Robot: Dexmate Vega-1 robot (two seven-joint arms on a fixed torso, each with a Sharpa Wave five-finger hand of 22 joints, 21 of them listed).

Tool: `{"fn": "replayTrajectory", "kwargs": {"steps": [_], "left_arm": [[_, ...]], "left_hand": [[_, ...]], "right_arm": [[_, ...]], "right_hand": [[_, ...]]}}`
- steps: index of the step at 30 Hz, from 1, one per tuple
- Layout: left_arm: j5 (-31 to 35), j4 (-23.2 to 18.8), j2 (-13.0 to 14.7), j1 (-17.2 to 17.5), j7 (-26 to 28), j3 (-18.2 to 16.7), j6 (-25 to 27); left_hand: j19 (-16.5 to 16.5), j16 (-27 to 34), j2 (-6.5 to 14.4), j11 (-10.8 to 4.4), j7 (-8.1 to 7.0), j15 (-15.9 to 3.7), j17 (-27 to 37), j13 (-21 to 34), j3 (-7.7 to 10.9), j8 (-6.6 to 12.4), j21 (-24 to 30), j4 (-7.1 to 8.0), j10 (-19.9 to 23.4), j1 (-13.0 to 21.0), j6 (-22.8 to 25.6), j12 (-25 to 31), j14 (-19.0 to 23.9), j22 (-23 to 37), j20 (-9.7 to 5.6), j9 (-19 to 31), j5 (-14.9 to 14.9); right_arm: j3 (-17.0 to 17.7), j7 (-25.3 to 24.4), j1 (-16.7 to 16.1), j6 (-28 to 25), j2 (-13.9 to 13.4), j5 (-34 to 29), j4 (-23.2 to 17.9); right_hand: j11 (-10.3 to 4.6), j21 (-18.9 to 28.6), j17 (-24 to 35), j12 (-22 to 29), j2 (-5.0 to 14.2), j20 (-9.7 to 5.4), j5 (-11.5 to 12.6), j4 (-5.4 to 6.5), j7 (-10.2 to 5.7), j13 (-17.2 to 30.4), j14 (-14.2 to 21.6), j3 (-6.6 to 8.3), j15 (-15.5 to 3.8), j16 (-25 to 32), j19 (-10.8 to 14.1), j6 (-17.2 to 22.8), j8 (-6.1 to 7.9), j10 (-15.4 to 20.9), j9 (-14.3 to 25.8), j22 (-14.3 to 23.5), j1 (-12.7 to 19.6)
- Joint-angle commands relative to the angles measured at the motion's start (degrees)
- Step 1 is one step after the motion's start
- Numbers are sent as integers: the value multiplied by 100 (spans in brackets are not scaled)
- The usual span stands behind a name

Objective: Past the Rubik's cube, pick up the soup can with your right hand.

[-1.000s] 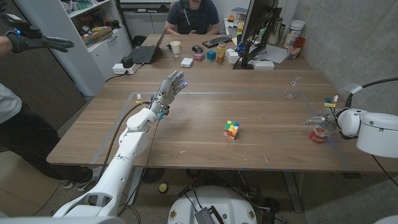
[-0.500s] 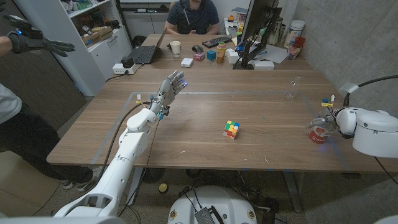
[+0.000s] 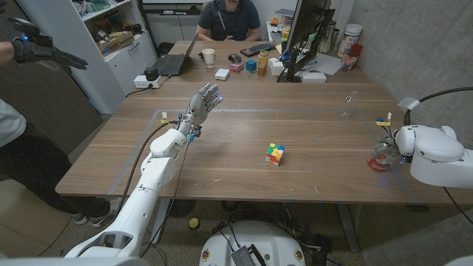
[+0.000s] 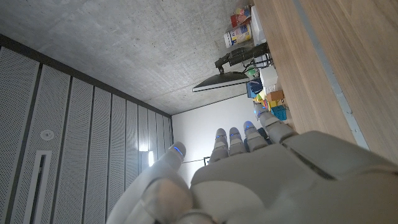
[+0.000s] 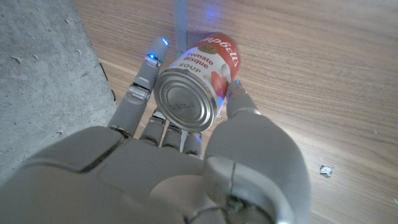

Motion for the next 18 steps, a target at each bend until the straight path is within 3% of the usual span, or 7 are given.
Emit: {"fn": "replayTrajectory", "kwargs": {"steps": [1, 4, 7, 9, 10, 12, 18], "left_arm": [[-18, -4, 0, 5, 5, -1, -18], [-14, -2, -2, 4, 14, 0, -22], [-11, 0, -2, 3, 19, 2, -20], [-15, 0, -1, 3, 18, 2, -14], [-12, 1, -1, 3, 22, 3, -12], [-15, 6, -5, 2, 24, 2, -12], [-14, 27, -8, -10, 25, 3, -15]], "left_hand": [[29, 19, 307, 31, -4, 28, 18, 29, -23, 14, 27, 3, 3, -56, 64, 32, -29, 7, 36, 32, 11], [28, 20, 307, 32, -2, 33, 18, 29, -26, 12, 27, 3, 4, -57, 65, 32, -29, 7, 40, 32, 11], [29, 19, 306, 26, -5, 31, 18, 29, -27, 11, 27, 4, 2, -58, 65, 31, -31, 7, 39, 32, 11], [27, 18, 306, 28, -2, 29, 18, 29, -29, 8, 27, 4, 2, -58, 62, 32, -33, 7, 35, 32, 11], [28, 19, 306, 34, -2, 29, 18, 29, -30, 8, 27, 5, 2, -59, 63, 32, -31, 7, 36, 32, 12], [26, 21, 306, 33, -4, 32, 18, 29, -32, 6, 27, 5, 1, -59, 60, 31, -27, 7, 32, 32, 12], [27, 20, 306, 33, -1, 37, 18, 29, -38, 3, 27, 6, 2, -60, 62, 32, -30, 7, 32, 33, 12]], "right_arm": [[-404, 1111, 448, -36, 251, -802, 211], [-413, 1259, 490, -26, 301, -852, 282], [-444, 1383, 539, -43, 353, -941, 332], [-411, 1359, 523, -54, 376, -932, 347], [-404, 1341, 514, -44, 377, -945, 348], [-347, 1277, 477, -47, 380, -903, 343], [-214, 1059, 385, -60, 372, -781, 306]], "right_hand": [[-223, 122, 101, -91, 286, -607, -146, -20, -221, 24, 343, 208, -593, 141, 424, 196, -52, -80, 34, 49, 987], [-410, 274, 191, -97, 401, -940, -290, -1, -216, 30, 690, 332, -853, 272, 713, 532, -19, -174, 52, 94, 1613], [-389, 396, 247, -27, 465, -1042, -349, 19, -111, 30, 1201, 443, -1013, 417, 845, 799, 7, -35, 68, 138, 2004], [-346, 488, 296, 44, 512, -1049, -373, 55, 83, 31, 1527, 541, -1069, 476, 883, 1109, 62, 173, 86, 170, 2280], [-245, 547, 321, 107, 511, -1046, -390, 86, 237, 34, 1755, 600, -1068, 493, 870, 1356, 101, 393, 103, 182, 2455], [-108, 616, 390, 193, 505, -1047, -407, 108, 352, 41, 2122, 621, -1090, 577, 827, 1646, 139, 741, 127, 185, 2660], [349, 882, 548, 456, 485, -1036, -428, 165, 810, 134, 2754, 436, -1115, 731, 746, 2398, 241, 1897, 207, 204, 3048]]}}
